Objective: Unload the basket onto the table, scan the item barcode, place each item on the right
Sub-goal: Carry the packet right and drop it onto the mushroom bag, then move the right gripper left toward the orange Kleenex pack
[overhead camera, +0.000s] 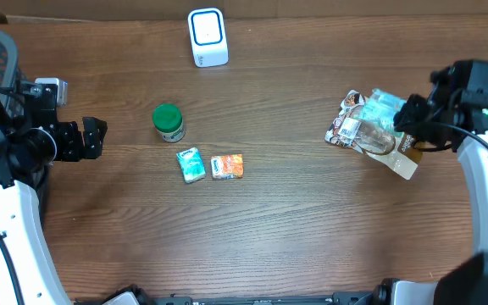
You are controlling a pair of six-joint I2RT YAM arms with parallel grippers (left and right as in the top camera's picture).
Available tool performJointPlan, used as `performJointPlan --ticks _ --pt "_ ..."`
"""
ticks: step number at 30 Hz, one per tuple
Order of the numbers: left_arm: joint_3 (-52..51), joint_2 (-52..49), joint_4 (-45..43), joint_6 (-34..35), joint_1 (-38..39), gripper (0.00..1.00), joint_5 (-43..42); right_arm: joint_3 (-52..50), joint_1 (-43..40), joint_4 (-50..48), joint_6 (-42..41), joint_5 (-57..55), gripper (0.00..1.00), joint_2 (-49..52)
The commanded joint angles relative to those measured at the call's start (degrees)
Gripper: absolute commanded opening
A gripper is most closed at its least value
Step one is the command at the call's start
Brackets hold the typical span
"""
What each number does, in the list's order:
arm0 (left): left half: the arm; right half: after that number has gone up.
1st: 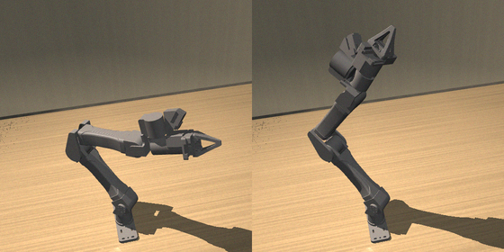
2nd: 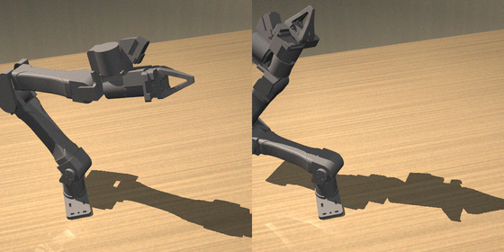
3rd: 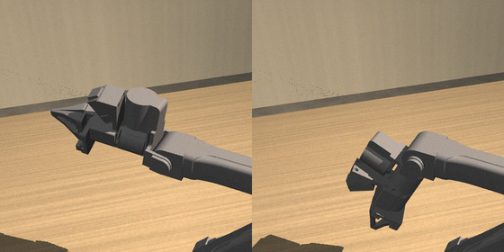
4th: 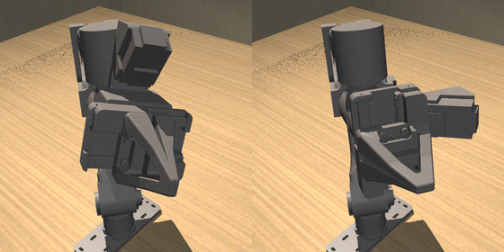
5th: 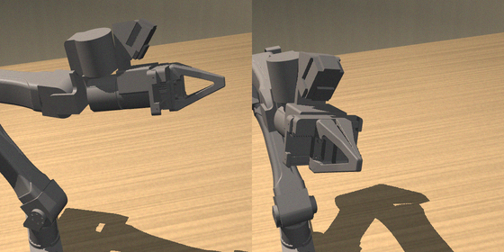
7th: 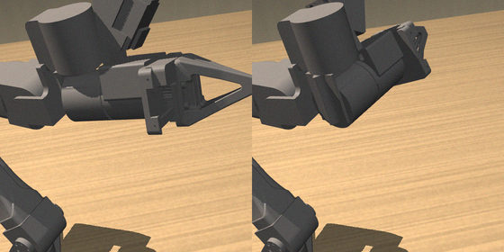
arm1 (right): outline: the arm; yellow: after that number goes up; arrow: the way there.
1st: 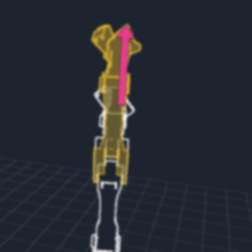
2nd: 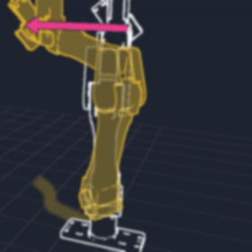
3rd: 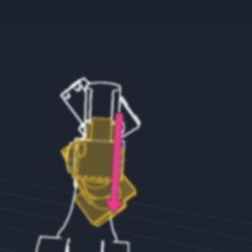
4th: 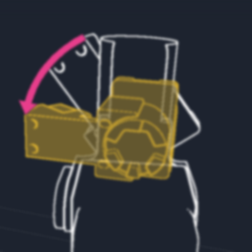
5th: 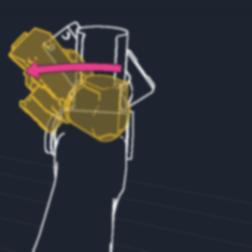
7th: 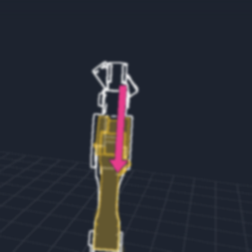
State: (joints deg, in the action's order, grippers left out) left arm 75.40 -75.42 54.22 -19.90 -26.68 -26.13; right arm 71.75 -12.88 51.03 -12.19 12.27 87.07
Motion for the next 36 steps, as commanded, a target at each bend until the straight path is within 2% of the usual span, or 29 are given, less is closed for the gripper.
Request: performJointPlan --ticks 1,4,5,9,11,14,19,24,27,36 --pt "0.09 -0.24 -0.09 -0.46 -0.31 1.00 -0.26 -3.58 -1.70 -3.58 -1.55 1.55 0.04 1.60" --pt "0.09 -0.24 -0.07 -0.46 -0.31 1.00 -0.26 -5.11 -2.27 -6.51 -1.55 1.46 0.06 3.80" --pt "0.09 -0.24 -0.07 -0.46 -0.31 1.00 -0.26 -5.27 -2.29 -7.10 -1.53 1.27 0.13 4.52" --pt "0.09 -0.24 -0.09 -0.46 -0.31 0.99 -0.26 -5.29 -2.29 -8.63 -1.53 0.68 0.65 6.03" --pt "0.09 -0.24 -0.09 -0.46 -0.31 1.00 -0.26 -5.20 -2.29 -9.53 -1.55 0.70 0.72 6.05" --pt "0.09 -0.24 -0.09 -0.46 -0.31 1.00 -0.24 -3.17 -2.29 -8.00 -1.55 0.79 0.73 6.05" --pt "0.09 -0.24 -0.09 -0.46 -0.31 1.00 -0.26 4.94 -0.13 0.70 -0.85 4.02 0.74 5.97" --pt "0.09 -0.24 -0.07 -0.46 -0.31 1.00 -0.24 9.51 5.92 4.72 -0.87 11.76 0.90 5.97" --pt "0.09 -0.24 -0.07 -0.46 -0.31 1.00 -0.26 9.40 10.29 4.66 -0.90 13.55 0.90 6.25" --pt "0.09 -0.24 -0.07 -0.46 -0.31 0.99 -0.26 8.87 25.31 2.58 -1.40 13.31 0.57 9.25"
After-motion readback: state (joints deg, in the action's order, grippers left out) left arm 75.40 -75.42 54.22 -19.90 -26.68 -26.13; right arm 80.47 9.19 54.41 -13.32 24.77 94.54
